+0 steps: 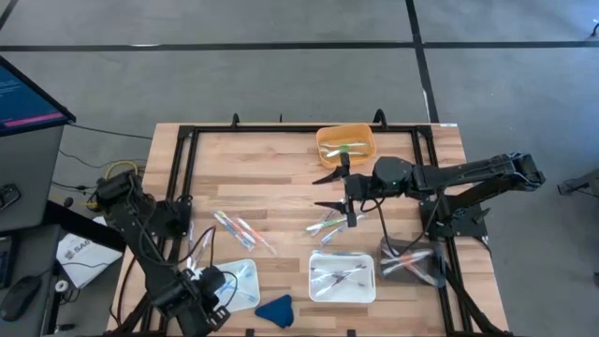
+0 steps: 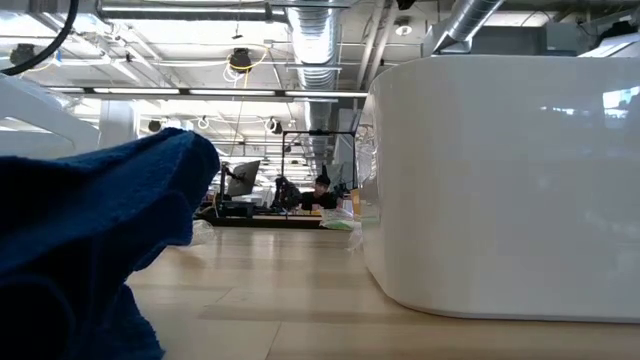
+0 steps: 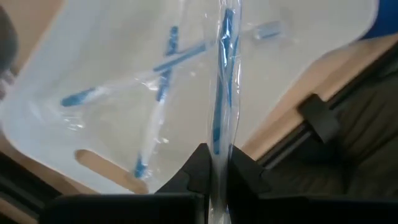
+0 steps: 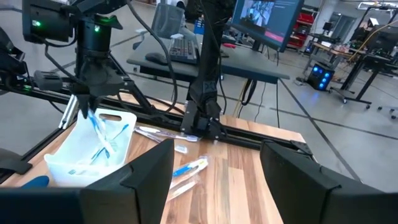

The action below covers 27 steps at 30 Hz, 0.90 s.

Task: Pick & Place Toothbrushes
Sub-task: Put the blue toothbrush into the left white bin

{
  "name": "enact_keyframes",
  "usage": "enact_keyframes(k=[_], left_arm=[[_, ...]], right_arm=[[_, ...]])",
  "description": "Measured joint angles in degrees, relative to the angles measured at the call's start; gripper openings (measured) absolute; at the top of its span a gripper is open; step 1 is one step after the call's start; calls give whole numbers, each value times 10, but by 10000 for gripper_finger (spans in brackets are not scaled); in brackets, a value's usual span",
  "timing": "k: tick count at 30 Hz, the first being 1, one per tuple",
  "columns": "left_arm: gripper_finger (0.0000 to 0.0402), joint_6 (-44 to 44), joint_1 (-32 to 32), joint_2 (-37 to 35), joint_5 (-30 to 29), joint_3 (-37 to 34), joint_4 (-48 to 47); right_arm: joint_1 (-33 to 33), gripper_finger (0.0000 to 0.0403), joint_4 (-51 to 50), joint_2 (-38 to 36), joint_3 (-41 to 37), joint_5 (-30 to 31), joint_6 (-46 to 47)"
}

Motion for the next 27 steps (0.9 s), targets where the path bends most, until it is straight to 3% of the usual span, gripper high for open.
enact_keyframes(k=[10,15,27], left_arm=[[17,70,28,10,-2,0,-9],[17,98,40,35,26,0,-9],[17,100,34,41,31,0,-9]], right_arm=[[0,233,-2,0,0,-1,1],[0,233,-2,0,0,-1,0],[0,233,-2,0,0,-1,5]])
